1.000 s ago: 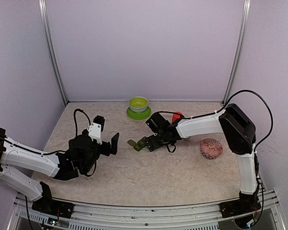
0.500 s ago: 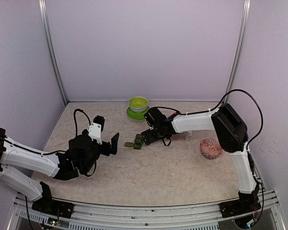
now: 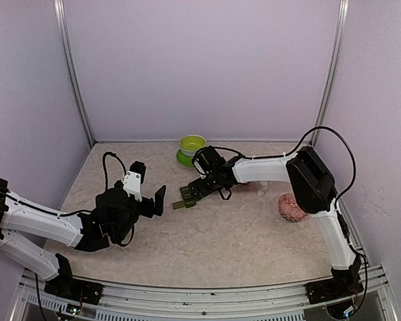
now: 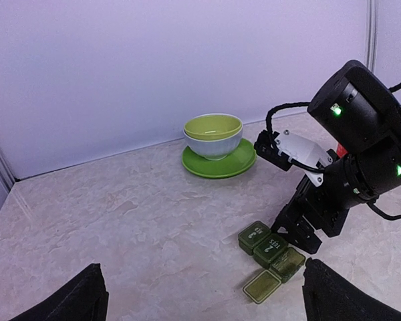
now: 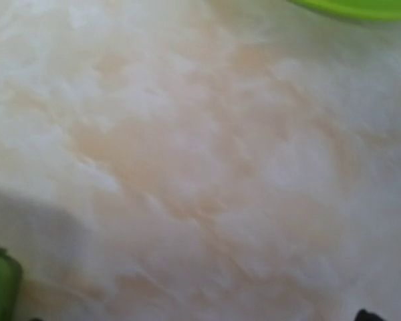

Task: Sort the pills into containers
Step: Rotate the pill container at the center of the board.

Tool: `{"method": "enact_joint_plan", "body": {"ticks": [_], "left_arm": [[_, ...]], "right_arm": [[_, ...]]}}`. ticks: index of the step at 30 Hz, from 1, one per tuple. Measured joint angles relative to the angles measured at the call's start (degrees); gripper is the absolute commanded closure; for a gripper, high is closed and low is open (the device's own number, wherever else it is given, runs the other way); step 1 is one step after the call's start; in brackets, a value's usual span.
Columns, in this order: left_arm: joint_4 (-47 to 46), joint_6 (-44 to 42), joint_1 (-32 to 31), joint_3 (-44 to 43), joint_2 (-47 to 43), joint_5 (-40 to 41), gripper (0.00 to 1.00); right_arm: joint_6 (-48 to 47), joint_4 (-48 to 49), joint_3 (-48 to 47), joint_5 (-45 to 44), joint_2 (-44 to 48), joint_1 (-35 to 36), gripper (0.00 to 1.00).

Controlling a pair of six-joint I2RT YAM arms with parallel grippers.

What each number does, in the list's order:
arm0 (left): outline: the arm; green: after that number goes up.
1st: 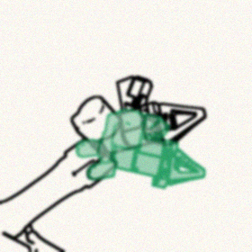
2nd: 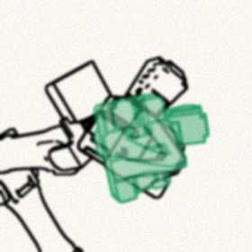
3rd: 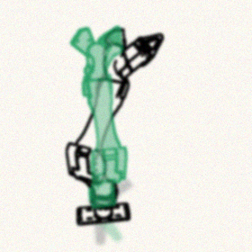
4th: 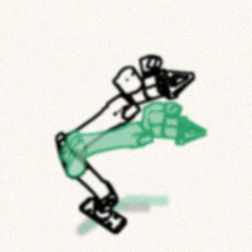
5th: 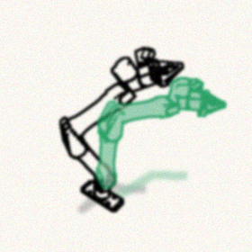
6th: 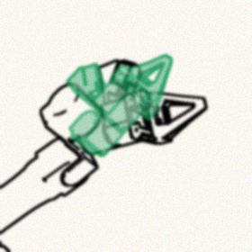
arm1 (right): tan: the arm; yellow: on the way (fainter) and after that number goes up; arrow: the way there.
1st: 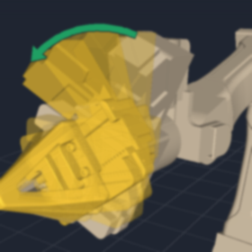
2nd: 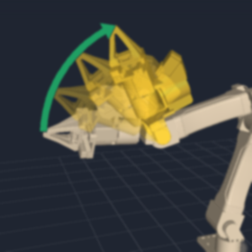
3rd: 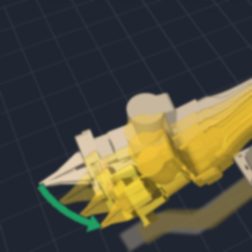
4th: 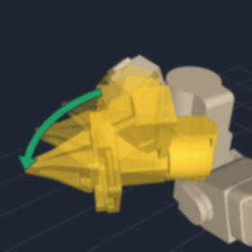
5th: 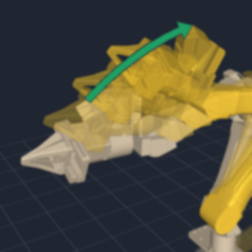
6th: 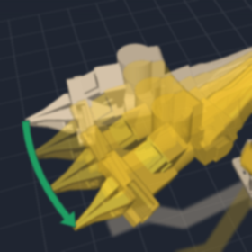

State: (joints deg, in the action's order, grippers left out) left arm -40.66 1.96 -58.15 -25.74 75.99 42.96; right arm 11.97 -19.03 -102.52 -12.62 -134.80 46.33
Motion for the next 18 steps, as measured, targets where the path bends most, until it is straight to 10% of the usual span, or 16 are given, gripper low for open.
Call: {"method": "enact_joint_plan", "body": {"ticks": [18], "left_arm": [[0.0,0.2,0.1,0.0,0.0,0.0,0.01]], "right_arm": [[-1.9,-1.4,5.8,1.7,7.5,0.1,0.00]]}}
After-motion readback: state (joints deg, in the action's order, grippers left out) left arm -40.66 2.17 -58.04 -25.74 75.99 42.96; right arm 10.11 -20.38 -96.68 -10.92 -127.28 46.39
